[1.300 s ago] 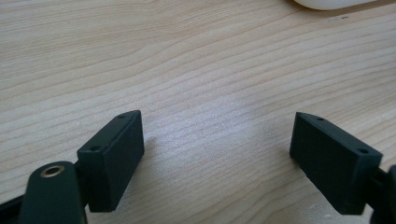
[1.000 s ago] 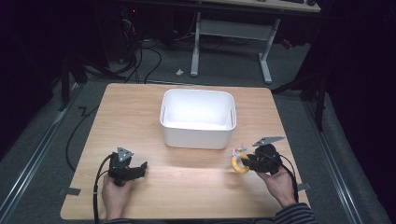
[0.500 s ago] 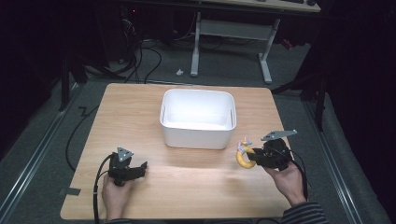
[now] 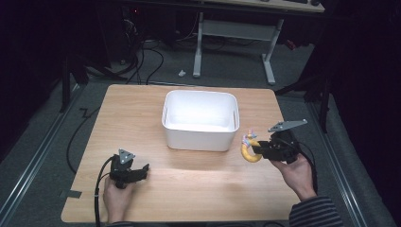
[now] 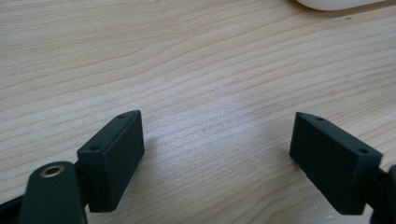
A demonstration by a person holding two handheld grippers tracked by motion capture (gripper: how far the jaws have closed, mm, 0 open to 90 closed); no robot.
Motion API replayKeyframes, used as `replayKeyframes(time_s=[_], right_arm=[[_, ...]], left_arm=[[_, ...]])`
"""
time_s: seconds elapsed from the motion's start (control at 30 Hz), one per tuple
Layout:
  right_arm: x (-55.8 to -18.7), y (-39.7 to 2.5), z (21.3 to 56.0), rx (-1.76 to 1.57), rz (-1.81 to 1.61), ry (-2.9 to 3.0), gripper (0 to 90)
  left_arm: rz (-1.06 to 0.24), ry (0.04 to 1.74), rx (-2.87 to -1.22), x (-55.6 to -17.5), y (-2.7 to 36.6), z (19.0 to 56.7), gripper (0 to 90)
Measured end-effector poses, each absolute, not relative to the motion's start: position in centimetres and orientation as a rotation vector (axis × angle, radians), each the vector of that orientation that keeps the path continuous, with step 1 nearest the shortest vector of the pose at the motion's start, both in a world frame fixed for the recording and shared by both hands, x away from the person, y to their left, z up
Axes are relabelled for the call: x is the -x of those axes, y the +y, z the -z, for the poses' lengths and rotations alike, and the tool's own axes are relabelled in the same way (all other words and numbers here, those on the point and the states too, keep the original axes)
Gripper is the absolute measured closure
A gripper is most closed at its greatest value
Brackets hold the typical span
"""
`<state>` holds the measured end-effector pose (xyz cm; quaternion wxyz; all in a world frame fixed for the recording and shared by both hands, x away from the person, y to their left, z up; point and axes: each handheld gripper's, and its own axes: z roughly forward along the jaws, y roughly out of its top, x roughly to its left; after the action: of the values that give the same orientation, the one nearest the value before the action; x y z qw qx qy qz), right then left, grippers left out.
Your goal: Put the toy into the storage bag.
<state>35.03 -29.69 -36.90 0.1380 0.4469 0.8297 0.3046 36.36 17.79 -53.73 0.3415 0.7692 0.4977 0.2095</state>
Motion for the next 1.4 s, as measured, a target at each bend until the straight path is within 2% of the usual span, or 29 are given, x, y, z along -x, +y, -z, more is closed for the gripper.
replayKeyframes(time_s=[0.43,1.4], right_arm=[[-37.0,-27.0,33.8,-1.199,-0.879,2.439,67.9],[-41.1,-24.5,31.6,-1.209,-0.895,2.438,67.8]], left_arm=[[-0.545,1.294,-2.001,-36.4,17.8,53.7,18.1],[-0.542,1.288,-2.007,-36.3,17.8,53.7,17.9]])
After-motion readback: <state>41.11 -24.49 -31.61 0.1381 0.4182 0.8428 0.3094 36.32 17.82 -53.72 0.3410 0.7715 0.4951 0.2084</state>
